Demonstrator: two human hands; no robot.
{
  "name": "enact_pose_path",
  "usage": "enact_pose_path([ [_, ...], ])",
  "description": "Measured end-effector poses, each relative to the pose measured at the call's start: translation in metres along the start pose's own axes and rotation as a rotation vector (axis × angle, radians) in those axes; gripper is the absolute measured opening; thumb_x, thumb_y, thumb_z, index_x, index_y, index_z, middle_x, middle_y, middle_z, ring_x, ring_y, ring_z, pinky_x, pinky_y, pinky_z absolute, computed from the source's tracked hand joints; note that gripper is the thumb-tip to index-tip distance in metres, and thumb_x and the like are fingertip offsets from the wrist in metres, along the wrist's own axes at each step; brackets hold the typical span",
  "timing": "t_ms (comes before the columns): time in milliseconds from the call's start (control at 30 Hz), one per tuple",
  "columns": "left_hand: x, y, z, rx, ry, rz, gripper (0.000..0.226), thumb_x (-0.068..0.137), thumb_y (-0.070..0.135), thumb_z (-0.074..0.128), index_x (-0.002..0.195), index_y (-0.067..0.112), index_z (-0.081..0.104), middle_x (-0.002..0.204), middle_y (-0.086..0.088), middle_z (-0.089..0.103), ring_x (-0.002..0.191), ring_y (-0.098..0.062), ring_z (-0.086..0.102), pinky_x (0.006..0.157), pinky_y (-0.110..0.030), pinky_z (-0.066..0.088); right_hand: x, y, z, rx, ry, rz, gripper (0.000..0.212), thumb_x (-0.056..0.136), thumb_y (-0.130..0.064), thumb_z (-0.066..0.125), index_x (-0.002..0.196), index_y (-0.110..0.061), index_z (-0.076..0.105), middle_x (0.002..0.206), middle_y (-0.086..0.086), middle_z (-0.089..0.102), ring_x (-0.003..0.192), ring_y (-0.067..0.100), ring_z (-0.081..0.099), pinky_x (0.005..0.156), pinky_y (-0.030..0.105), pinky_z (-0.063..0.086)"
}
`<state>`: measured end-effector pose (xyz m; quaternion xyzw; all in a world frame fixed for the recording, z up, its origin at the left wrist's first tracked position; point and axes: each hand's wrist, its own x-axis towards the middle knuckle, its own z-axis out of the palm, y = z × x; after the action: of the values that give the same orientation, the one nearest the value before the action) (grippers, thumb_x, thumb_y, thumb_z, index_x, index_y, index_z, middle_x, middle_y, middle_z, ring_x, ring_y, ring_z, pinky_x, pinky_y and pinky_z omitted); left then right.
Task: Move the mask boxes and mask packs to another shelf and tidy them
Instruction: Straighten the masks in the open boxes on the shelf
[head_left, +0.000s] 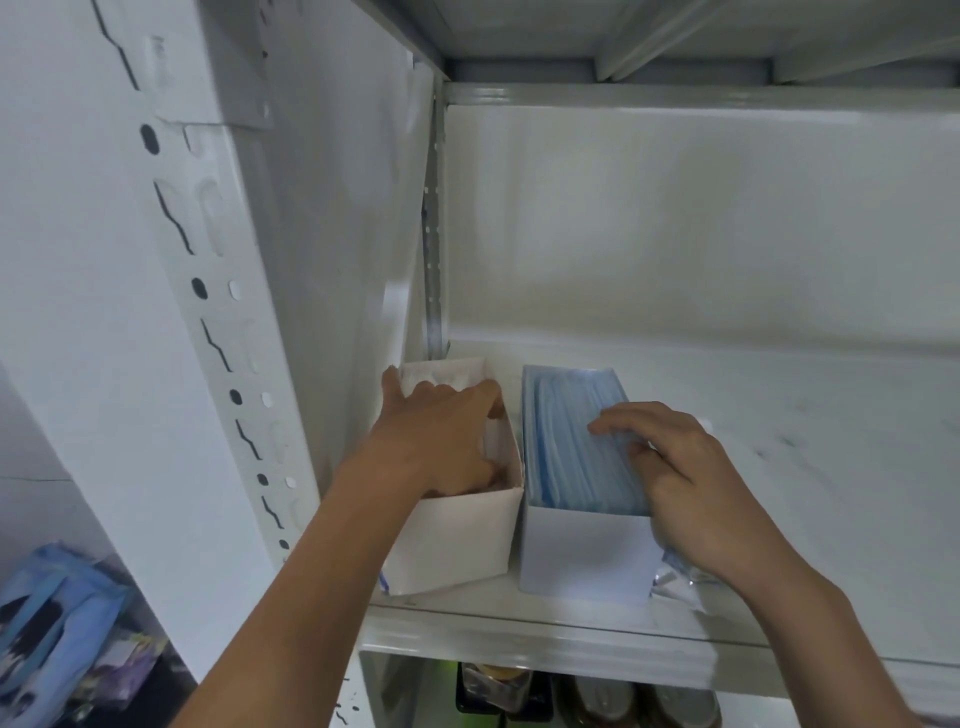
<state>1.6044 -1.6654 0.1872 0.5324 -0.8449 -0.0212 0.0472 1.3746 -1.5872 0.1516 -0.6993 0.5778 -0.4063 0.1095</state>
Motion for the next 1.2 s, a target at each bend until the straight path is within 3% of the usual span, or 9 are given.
enact_pose_path([
  [167, 0.000, -0.001, 0.001, -0.004, 0.017, 0.031, 0.016, 0.089, 0.038, 0.052, 0.098, 0.035, 0.065, 0.077, 0.016, 0.052, 0.107, -0.024, 0.053, 0.115, -0.059, 0.012, -0.001, -0.001, 0.001, 0.024, 0.008, 0.008, 0.046, 0.096, 0.008, 0.040, 0.109, -0.024, 0.070, 0.124, -0.012, 0.058, 0.119, 0.011, 0.045, 0.091, 0.010, 0.032],
  [300, 0.003, 0.006, -0.001, -0.128, -0.059, -0.082, 0.049, 0.095, 0.050, 0.024, 0.088, 0.026, 0.066, 0.079, 0.009, 0.053, 0.100, -0.018, 0.047, 0.119, -0.054, 0.007, -0.001, -0.001, 0.001, 0.033, 0.019, 0.013, 0.045, 0.097, 0.007, 0.039, 0.109, -0.024, 0.070, 0.124, -0.013, 0.058, 0.119, 0.009, 0.044, 0.089, 0.001, 0.028],
  [500, 0.008, 0.004, 0.003, -0.187, 0.000, -0.038, 0.045, 0.086, 0.054, 0.045, 0.059, 0.025, 0.065, 0.060, 0.011, 0.061, 0.080, -0.007, 0.056, 0.119, -0.056, 0.006, -0.001, -0.001, 0.003, 0.056, 0.046, 0.021, 0.046, 0.095, 0.009, 0.040, 0.107, -0.023, 0.071, 0.124, -0.010, 0.059, 0.118, 0.010, 0.045, 0.089, 0.001, 0.028],
  [633, 0.005, 0.003, 0.003, -0.161, 0.059, -0.004, 0.038, 0.087, 0.040, 0.055, 0.055, 0.021, 0.063, 0.051, 0.012, 0.053, 0.068, -0.006, 0.056, 0.115, -0.054, 0.020, -0.002, -0.003, 0.004, 0.085, 0.067, 0.032, 0.047, 0.096, 0.009, 0.040, 0.106, -0.024, 0.072, 0.124, -0.013, 0.060, 0.118, 0.007, 0.045, 0.090, 0.000, 0.028],
  [733, 0.002, 0.004, 0.002, -0.138, 0.148, -0.040, 0.031, 0.086, 0.037, 0.056, 0.064, 0.020, 0.070, 0.060, 0.010, 0.062, 0.072, -0.006, 0.056, 0.114, -0.051, 0.023, -0.003, -0.004, 0.004, 0.102, 0.069, 0.046, 0.046, 0.098, 0.007, 0.038, 0.106, -0.024, 0.072, 0.125, -0.013, 0.060, 0.118, 0.007, 0.045, 0.090, 0.001, 0.029],
  [900, -0.003, 0.007, -0.001, -0.167, 0.358, -0.172, 0.036, 0.083, 0.042, 0.044, 0.058, 0.023, 0.061, 0.057, 0.011, 0.059, 0.065, -0.002, 0.052, 0.116, -0.055, 0.020, -0.004, -0.004, 0.004, 0.088, 0.075, 0.053, 0.044, 0.098, 0.005, 0.040, 0.106, -0.024, 0.072, 0.125, -0.014, 0.060, 0.117, 0.004, 0.045, 0.089, -0.001, 0.028],
  [1000, -0.011, 0.015, -0.002, -0.083, 0.311, -0.223, 0.031, 0.088, 0.043, 0.040, 0.069, 0.026, 0.059, 0.069, 0.010, 0.060, 0.078, -0.011, 0.059, 0.117, -0.062, 0.013, -0.003, -0.005, 0.004, 0.041, 0.067, 0.050, 0.039, 0.098, 0.003, 0.043, 0.107, -0.023, 0.072, 0.123, -0.013, 0.060, 0.116, 0.005, 0.046, 0.091, 0.003, 0.030],
  [1133, -0.029, 0.021, 0.002, 0.016, 0.164, -0.177, 0.040, 0.101, 0.051, 0.025, 0.129, 0.032, 0.048, 0.120, 0.004, 0.064, 0.122, -0.028, 0.055, 0.117, -0.068, 0.002, -0.002, -0.011, -0.001, -0.108, 0.049, -0.025, 0.032, 0.100, -0.006, 0.046, 0.110, -0.021, 0.073, 0.118, -0.014, 0.063, 0.111, 0.000, 0.047, 0.104, 0.023, 0.035],
  [1200, -0.044, 0.021, 0.001, -0.081, 0.251, -0.157, 0.047, 0.101, 0.054, 0.017, 0.140, 0.036, 0.036, 0.132, 0.004, 0.059, 0.124, -0.026, 0.057, 0.119, -0.063, 0.012, -0.002, -0.016, -0.007, -0.198, -0.020, -0.062, 0.031, 0.103, -0.019, 0.041, 0.109, -0.022, 0.071, 0.116, -0.015, 0.065, 0.110, -0.001, 0.049, 0.117, 0.027, 0.018],
])
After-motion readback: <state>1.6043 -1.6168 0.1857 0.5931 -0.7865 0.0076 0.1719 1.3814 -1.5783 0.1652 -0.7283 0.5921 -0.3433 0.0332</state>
